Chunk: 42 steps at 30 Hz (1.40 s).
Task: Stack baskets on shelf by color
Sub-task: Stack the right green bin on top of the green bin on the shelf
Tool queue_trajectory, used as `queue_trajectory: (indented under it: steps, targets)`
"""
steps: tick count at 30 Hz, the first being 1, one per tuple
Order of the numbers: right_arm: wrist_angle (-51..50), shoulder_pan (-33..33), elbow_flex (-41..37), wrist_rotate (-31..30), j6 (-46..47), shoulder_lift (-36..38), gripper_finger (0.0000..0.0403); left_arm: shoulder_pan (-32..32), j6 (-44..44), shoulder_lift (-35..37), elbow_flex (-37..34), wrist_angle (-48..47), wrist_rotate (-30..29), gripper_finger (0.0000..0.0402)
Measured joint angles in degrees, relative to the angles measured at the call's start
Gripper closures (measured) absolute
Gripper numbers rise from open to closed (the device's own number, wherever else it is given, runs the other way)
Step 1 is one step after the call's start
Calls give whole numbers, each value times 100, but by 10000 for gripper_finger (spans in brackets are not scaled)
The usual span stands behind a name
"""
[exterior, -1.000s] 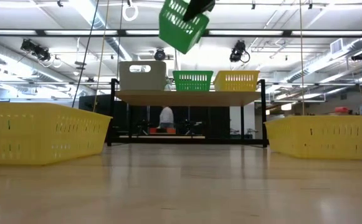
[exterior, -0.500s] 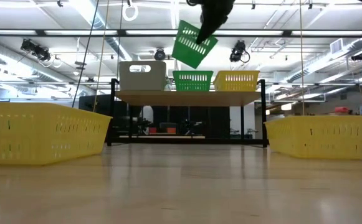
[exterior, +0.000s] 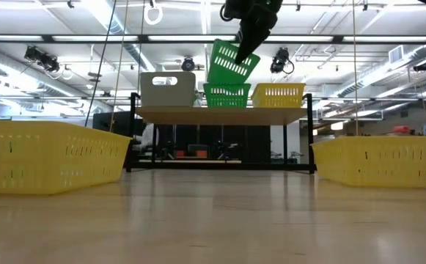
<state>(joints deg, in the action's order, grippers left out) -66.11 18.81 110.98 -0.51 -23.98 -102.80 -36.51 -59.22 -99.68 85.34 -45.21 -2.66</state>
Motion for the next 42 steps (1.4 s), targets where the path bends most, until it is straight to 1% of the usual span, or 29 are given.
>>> queue_trajectory:
  steps: [5,13,18,22,28,31,35,39,42]
  targets:
    - [86,2,-42,-104,1,0,358,115,142,0,172,-2,-4,230]
    - [88,24,-42,-151,1,0,329,172,205,0,212,-138,-3,230]
    - [90,25,-42,-577,3,0,313,168,202,-2,212,-140,-1,230]
    - [90,35,-42,-646,4,0,320,168,179,-2,212,-140,-1,230]
    - [180,32,-42,-734,19,0,369,168,166,-2,210,-140,-1,230]
    - [226,33,-42,-736,23,0,384,168,164,-2,210,-138,-1,230]
    - [275,33,-42,-571,109,0,379,168,166,-2,210,-140,-1,230]
    - [385,44,-64,-543,309,-28,356,168,166,-2,210,-138,-3,230]
    - [612,46,-233,-545,345,-29,339,168,161,-2,210,-138,-1,230]
